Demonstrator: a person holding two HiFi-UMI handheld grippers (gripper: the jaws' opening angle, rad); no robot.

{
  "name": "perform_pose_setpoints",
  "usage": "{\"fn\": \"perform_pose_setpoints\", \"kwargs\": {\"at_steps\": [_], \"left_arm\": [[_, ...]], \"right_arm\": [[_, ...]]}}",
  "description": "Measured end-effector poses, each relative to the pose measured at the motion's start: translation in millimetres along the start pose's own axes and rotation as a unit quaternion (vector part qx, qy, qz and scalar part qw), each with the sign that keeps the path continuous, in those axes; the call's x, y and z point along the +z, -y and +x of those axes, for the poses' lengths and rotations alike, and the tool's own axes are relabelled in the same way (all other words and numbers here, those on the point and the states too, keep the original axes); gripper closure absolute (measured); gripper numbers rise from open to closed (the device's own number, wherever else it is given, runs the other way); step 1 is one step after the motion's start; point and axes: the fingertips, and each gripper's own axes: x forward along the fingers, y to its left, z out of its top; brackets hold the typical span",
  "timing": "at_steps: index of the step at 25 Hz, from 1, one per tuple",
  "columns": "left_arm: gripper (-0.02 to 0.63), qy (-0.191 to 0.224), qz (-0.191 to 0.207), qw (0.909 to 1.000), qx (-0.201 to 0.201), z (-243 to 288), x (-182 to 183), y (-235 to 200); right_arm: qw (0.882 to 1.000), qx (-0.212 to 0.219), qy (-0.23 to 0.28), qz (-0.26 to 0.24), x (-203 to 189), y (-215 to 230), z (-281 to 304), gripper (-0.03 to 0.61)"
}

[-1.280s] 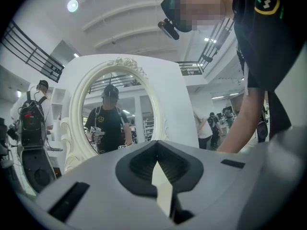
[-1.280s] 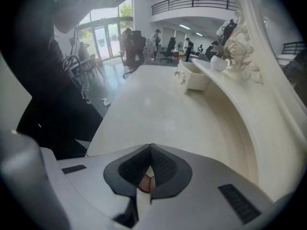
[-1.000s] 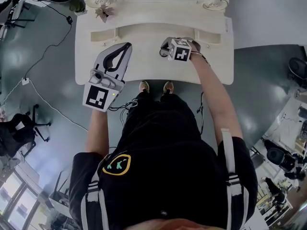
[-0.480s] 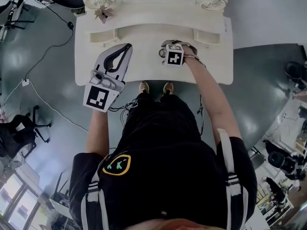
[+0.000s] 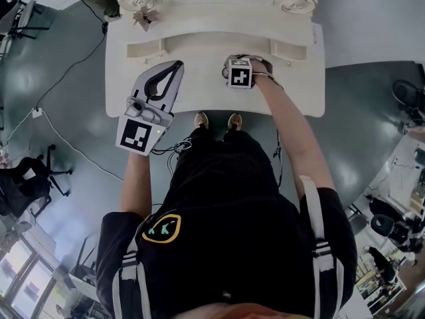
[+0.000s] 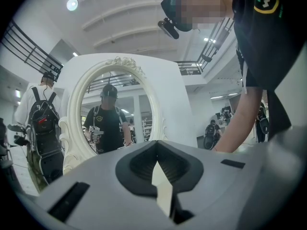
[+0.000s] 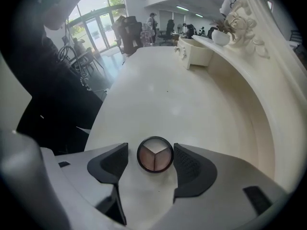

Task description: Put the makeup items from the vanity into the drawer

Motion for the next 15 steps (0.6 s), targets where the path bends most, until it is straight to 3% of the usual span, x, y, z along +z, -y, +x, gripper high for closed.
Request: {"fn": "perform_pose_setpoints", "kwargs": {"at_steps": [3, 15], "left_arm": [[0.595, -0.001, 0.0, 1.0, 0.0, -0.9, 0.5, -0.3], [0.595, 0.005, 0.0, 1.0, -0.002, -2.3, 4.8, 0.0]], "right_arm": [[1.0, 0.002, 0.001, -0.013, 2.1, -3.5, -0.8, 0.33], [0.999, -0.021, 0.018, -0.032, 10.7, -8.1, -19.4, 0.336]]}}
